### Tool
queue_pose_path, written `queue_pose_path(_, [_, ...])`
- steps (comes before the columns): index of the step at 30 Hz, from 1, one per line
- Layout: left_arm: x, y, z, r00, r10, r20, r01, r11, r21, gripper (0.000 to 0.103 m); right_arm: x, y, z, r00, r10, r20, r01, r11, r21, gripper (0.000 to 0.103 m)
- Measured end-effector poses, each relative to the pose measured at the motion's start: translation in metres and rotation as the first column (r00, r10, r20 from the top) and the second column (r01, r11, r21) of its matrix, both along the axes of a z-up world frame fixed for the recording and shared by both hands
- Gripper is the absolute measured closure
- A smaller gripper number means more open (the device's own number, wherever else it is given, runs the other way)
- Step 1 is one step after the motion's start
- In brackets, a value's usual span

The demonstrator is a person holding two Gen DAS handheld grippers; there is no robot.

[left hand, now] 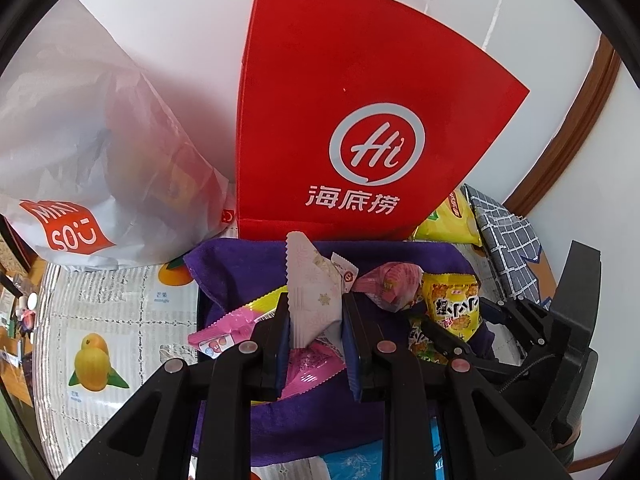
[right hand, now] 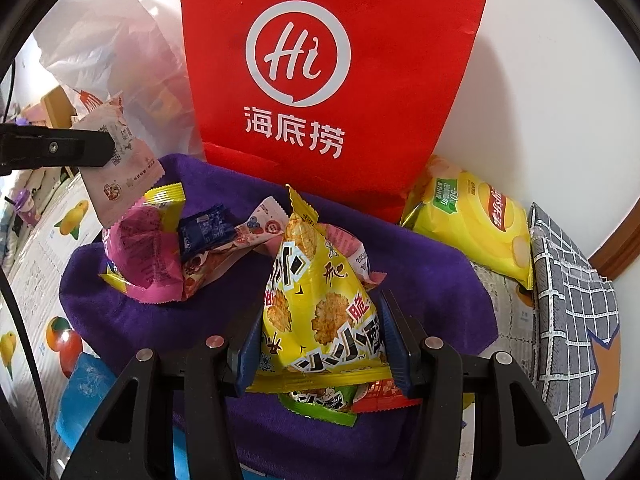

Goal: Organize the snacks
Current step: 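Open the right tool to drop the yellow bag on the towel while the left holds the pink packet, then open the left tool to release the pink packet onto the towel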

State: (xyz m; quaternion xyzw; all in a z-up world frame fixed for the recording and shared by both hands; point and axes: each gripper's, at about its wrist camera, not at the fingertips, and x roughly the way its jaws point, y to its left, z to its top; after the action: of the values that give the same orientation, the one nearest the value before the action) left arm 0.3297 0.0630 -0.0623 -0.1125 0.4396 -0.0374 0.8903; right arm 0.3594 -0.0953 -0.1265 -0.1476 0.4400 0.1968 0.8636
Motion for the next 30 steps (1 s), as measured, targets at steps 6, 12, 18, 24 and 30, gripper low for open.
queue_pose_path(6, [0.005,-0.004,-0.007,0.999,-0.018,-0.032,0.017,1.000,-0.013,0.081,-0.001,-0.002,0.002,1.000,0.002,-0.002,-0.002,1.000,-0.008,0.043])
queue_pose_path(12, [0.010,-0.013,-0.018,0.997,-0.038,-0.068,0.038,0.999,-0.010,0.081,-0.009,-0.002,0.010,0.999,0.037,0.020,-0.036,0.999,-0.014,0.036])
queue_pose_path(18, [0.016,-0.022,-0.029,0.992,-0.060,-0.113,0.060,0.998,-0.003,0.081,-0.009,-0.007,0.016,0.999,0.025,0.034,-0.025,0.999,-0.020,0.036])
queue_pose_path(24, [0.021,-0.023,-0.039,0.986,-0.057,-0.156,0.057,0.998,-0.004,0.081,-0.006,-0.021,0.028,0.998,-0.015,0.059,0.013,0.999,0.030,0.036])
queue_pose_path(30, [0.022,-0.023,-0.041,0.984,-0.057,-0.169,0.057,0.998,-0.005,0.081,-0.003,-0.025,0.029,0.997,-0.043,0.057,0.041,0.999,0.032,0.036])
